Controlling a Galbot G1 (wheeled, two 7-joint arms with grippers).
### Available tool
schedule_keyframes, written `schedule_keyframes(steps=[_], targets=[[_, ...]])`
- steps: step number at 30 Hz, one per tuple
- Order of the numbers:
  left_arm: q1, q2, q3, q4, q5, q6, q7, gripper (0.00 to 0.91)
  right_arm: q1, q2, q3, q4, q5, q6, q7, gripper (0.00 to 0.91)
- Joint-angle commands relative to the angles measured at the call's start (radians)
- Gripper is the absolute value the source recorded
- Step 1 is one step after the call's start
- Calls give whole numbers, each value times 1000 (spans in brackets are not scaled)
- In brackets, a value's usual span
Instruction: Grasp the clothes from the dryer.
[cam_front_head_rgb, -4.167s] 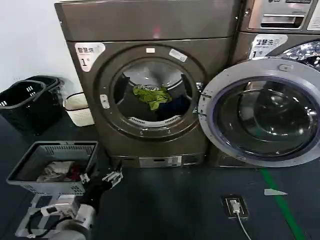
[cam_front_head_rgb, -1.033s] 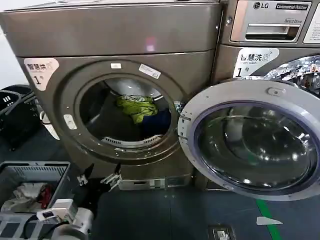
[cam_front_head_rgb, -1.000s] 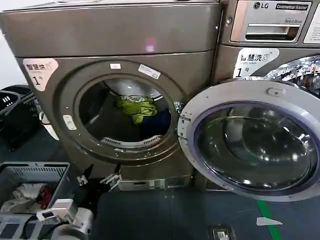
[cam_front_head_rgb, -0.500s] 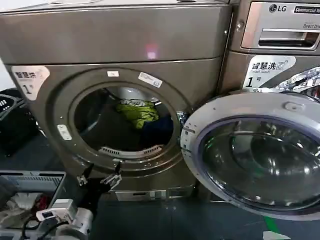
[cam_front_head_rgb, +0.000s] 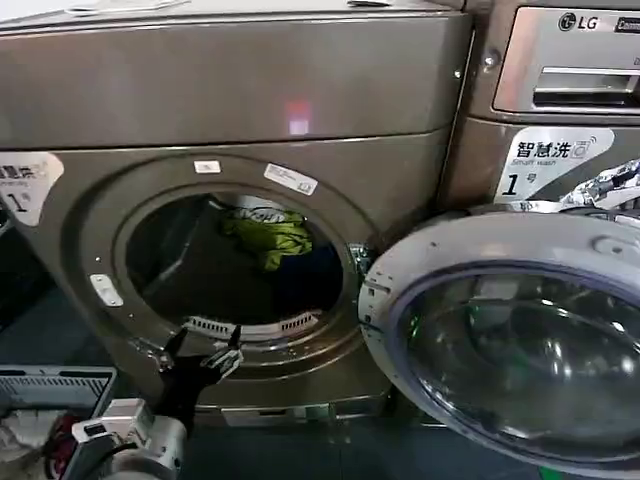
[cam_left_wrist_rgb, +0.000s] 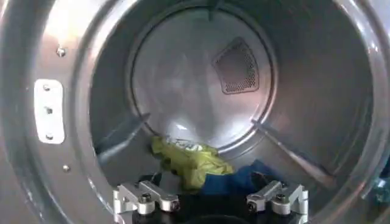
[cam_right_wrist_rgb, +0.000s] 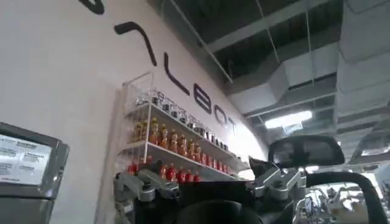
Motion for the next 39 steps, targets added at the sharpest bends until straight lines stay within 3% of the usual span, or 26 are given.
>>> schedule_keyframes(steps=[1,20,30,39], targets=[[0,-1,0,2,0,-1,1,907,0,0,0,0,0,1,0,907],[-34,11,-24,19,-22,-25,15,907,-11,2,10,11,-9,-11,6,907],[-282,78,-39,230,-75,-141,35,907,-22,4,31,36,-11,-74,10,907],[-571,82,44,581,-99,-221,24,907,-42,10,63,43,-13,-75,9,907]])
